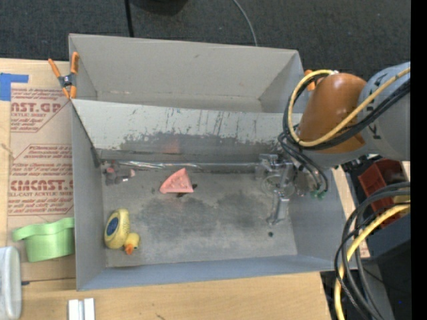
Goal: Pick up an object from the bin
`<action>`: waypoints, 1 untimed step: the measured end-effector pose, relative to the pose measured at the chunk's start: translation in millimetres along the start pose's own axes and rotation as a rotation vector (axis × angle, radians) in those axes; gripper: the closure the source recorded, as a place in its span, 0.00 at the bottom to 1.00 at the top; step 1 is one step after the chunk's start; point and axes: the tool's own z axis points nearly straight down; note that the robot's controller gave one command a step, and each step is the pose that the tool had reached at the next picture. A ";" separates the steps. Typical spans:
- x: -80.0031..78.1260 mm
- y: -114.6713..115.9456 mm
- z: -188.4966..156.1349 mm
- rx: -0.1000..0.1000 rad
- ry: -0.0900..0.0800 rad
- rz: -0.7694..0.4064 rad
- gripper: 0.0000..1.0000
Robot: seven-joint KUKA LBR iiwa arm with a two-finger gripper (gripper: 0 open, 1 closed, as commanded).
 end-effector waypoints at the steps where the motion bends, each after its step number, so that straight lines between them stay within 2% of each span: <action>1: -1.9 0.2 -4.5 0.001 -0.007 -0.001 0.00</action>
Offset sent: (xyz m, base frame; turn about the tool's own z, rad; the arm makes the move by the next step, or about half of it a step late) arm 0.0362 0.0295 -0.0594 0.1279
